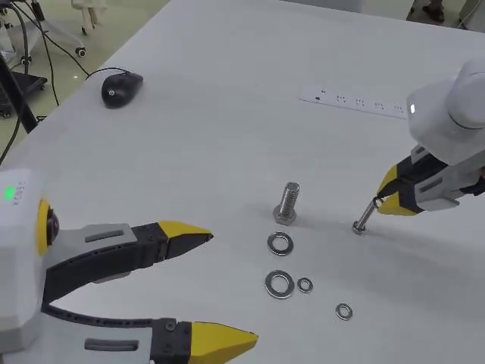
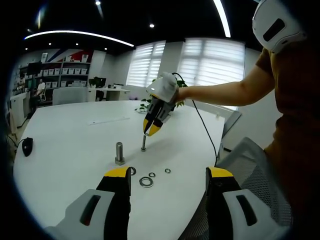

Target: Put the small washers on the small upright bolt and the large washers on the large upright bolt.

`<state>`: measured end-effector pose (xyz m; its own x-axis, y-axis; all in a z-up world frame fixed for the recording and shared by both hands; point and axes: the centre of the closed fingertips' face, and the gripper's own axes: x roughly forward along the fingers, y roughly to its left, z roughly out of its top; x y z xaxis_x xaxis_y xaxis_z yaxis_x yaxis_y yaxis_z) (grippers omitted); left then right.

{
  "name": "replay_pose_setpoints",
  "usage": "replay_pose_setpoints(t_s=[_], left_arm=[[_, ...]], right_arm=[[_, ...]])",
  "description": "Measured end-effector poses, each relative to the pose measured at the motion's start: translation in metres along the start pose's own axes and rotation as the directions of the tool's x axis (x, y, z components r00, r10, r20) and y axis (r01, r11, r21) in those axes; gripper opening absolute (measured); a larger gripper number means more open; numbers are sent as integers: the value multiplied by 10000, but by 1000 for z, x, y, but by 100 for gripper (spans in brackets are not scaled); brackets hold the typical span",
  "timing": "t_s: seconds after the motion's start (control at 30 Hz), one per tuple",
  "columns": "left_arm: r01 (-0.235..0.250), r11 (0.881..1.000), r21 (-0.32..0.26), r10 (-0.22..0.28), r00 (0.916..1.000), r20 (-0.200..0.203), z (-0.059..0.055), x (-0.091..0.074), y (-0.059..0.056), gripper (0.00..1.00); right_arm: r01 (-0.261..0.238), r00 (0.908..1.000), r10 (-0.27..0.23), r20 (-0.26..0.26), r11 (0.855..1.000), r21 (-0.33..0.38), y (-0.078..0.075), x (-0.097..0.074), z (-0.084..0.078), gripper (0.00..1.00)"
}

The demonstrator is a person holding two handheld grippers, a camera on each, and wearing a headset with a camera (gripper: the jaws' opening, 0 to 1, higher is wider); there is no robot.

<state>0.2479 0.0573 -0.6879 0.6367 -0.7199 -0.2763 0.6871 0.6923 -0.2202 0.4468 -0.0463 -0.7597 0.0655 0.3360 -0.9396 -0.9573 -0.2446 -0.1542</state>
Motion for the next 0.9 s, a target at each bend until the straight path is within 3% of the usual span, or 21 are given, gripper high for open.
replay_pose_setpoints(t_s=[0.9], left_arm=[[-111, 9999, -118, 111, 9999, 29, -1, -1, 3, 59]], right_arm=[[-309, 9988, 297, -382, 9990, -323, 0, 24, -9, 13]])
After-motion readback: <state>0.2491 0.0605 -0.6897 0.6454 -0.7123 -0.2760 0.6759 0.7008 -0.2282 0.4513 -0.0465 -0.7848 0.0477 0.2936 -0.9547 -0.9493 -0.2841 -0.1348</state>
